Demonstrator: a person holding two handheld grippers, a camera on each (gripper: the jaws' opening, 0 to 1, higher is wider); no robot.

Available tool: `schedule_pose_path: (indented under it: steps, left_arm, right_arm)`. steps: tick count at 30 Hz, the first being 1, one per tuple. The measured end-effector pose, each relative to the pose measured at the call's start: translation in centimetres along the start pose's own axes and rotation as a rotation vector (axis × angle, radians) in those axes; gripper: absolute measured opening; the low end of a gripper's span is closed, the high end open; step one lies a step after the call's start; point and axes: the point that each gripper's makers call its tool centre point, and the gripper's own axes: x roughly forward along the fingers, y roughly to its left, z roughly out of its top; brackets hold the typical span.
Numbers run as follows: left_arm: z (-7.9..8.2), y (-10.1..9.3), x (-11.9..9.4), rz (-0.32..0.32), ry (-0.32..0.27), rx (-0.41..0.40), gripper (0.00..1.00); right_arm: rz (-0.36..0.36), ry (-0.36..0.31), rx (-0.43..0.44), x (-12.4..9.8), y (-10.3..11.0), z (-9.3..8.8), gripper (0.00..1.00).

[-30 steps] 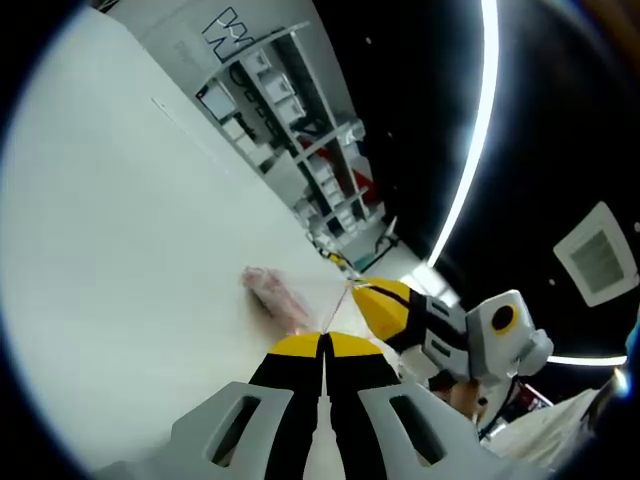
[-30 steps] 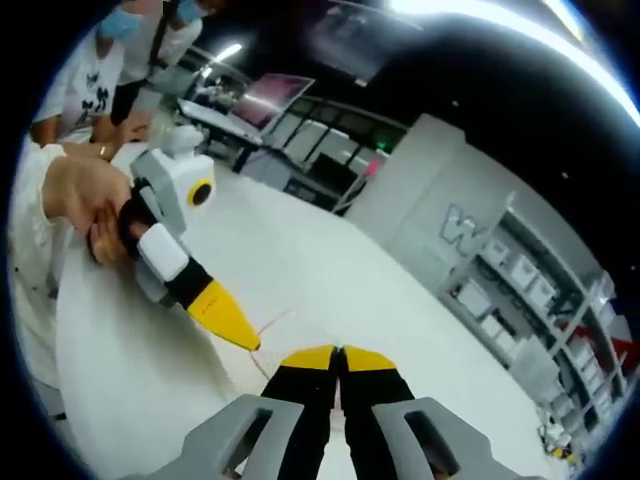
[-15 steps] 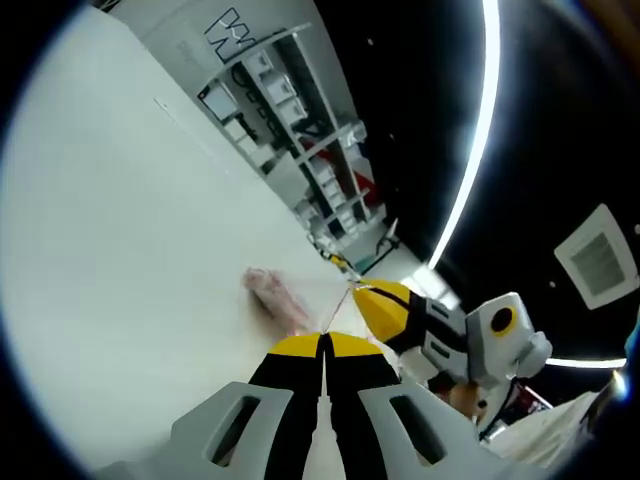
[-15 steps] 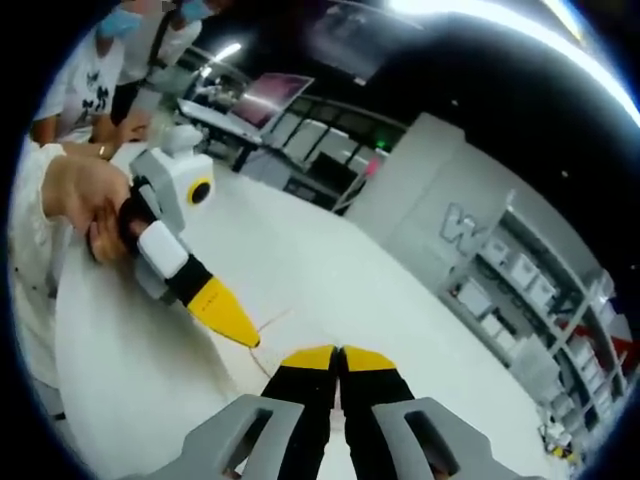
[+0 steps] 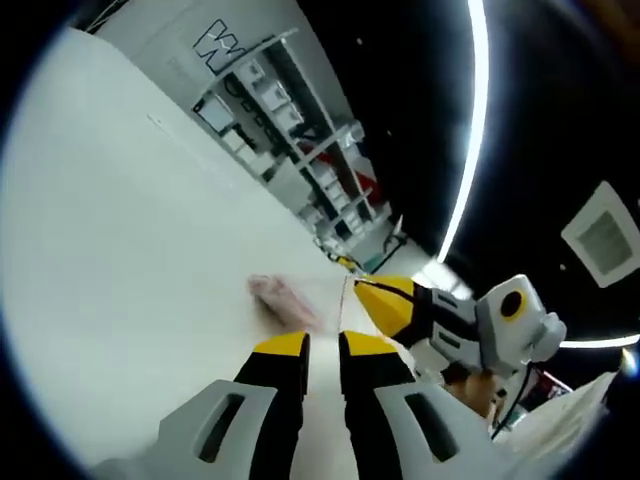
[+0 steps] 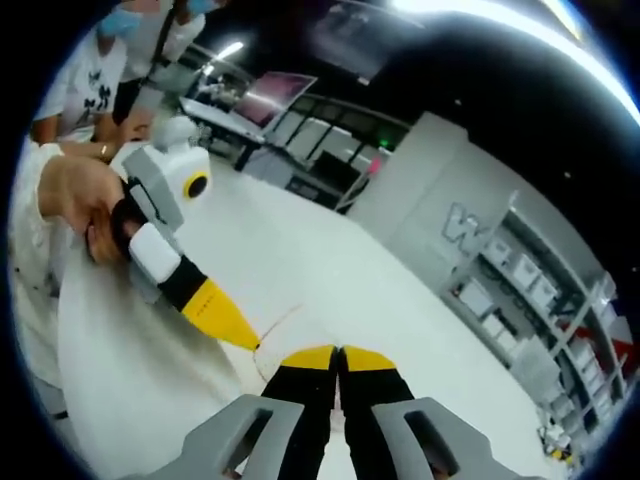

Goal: Open the resealable bag by pulling the two sides of the seal apart until the entire bag opening is separated and visibly accessible.

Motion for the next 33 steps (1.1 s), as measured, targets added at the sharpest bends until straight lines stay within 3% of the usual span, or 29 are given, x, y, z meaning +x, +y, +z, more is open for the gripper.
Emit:
schedule_pose_path:
  steps: [3,7,10,17,23,29,32,33]
  left_arm:
    - [-0.5,0.4,-0.5,0.055,0.023,0.121,0.16]
    - [-0.6,0.0,-1.0,0.058,0.03,0.207,0.2]
    - [0.0,-0.2,-1.4,0.065,-0.001,0.306,0.24]
    - [1.7,-1.3,-2.5,0.076,-0.051,0.428,0.28]
    - [2.7,-1.3,-3.7,0.134,-0.043,0.653,0.4]
    - [3.4,-1.3,-4.6,0.144,-0.063,0.664,0.42]
    - [3.0,-1.2,-4.9,0.152,-0.022,0.67,0.45]
    - [3.0,-0.9,-5.1,0.175,-0.001,0.697,0.51]
  right_arm:
    - [0.001,0.001,-0.001,0.0,0.1,0.0,0.0]
    - [0.002,-0.004,0.0,0.0,0.1,0.1,0.0]
    - [0.005,-0.005,0.001,0.1,0.2,0.1,0.0]
    - [0.005,-0.005,0.002,0.1,0.1,0.2,0.0]
    - [0.006,-0.008,0.002,0.2,0.1,0.4,0.0]
    - [0.007,-0.007,0.003,0.2,0.1,0.4,0.0]
    - [0.007,-0.006,0.002,0.2,0.0,0.4,0.0]
    - [0.007,-0.006,0.002,0.3,-0.1,0.4,0.0]
